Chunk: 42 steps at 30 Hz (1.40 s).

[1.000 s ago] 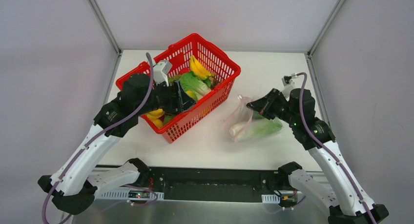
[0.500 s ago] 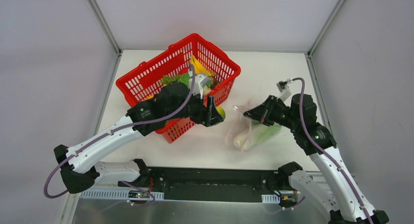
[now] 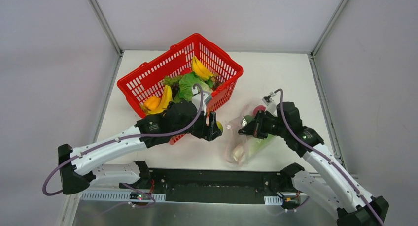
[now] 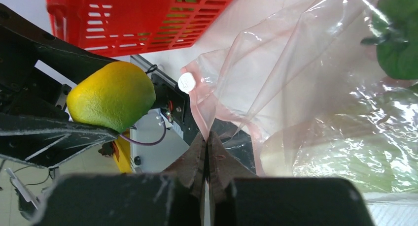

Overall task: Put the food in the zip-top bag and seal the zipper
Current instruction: Place the fake fruit in the zipper food storage bag.

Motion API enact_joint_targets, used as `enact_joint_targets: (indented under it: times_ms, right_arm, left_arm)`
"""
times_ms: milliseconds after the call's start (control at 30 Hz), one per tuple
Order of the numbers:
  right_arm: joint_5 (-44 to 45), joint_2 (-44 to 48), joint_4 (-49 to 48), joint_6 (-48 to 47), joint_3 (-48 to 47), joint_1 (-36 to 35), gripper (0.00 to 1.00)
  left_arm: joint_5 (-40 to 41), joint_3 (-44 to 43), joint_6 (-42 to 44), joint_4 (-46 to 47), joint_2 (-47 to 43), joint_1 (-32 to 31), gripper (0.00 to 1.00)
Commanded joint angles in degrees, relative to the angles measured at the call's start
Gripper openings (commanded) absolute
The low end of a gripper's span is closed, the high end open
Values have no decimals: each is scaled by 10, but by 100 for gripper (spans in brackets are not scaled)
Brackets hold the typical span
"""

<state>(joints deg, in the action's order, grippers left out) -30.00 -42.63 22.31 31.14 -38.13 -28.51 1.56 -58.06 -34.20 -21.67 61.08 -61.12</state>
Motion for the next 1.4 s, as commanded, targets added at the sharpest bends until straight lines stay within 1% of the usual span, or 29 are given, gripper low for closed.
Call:
enact_joint_targets:
  times_ms: [0, 100, 167, 233, 267, 400, 533, 600, 667, 700, 767, 833, 967, 1033, 1167, 1267, 1367]
  right_arm:
    - [59, -20, -17, -15, -38, -48, 0]
    - [82, -31, -21, -38, -53, -102, 0]
    - [111, -49, 0, -51, -71, -148, 0]
    - [119, -64, 0, -54, -73, -182, 0]
    - [140, -70, 1, -49, -72, -195, 0]
    - [187, -73, -7, -35, -77, -204, 0]
    - [231, -65, -34, -20, -85, -204, 0]
    - [272, -63, -20, -14, -99, -203, 0]
    - [290, -53, 19, -40, -123, -202, 0]
    - [290, -47, 46, -59, -136, -202, 0]
    - [238, -34, 88, -96, -154, -202, 0]
    - [215, -11, 131, -105, -164, -202, 0]
    - [176, 38, 163, -116, -168, -202, 0]
    - [176, 47, 160, -113, -159, -202, 0]
    - [183, 38, 153, -105, -148, -203, 0]
    - [184, 28, 118, -93, -139, -202, 0]
    - [219, 19, 60, -69, -132, -202, 0]
  left_arm:
    - [21, 17, -19, 60, -4, -25, 8]
    - [36, 16, -21, 72, 7, -52, 8]
    - [78, 16, -27, 64, 11, -80, 8]
    - [110, 33, -41, 66, 6, -97, 7]
    - [123, 44, -48, 69, -1, -103, 6]
    - [163, 80, -64, 77, -35, -111, 6]
    - [184, 83, -51, 76, -63, -114, 5]
    - [194, 83, -50, 68, -68, -116, 5]
    - [199, 84, -50, 66, -67, -117, 5]
    - [200, 84, -51, 66, -67, -119, 5]
    - [203, 88, -53, 80, -68, -122, 5]
    - [200, 95, -51, 99, -72, -124, 5]
    - [196, 95, -26, 112, -82, -124, 5]
    - [195, 92, -13, 107, -88, -124, 6]
    - [200, 103, -2, 101, -109, -124, 6]
    - [200, 121, -7, 109, -123, -124, 5]
    - [191, 124, -2, 119, -130, -124, 5]
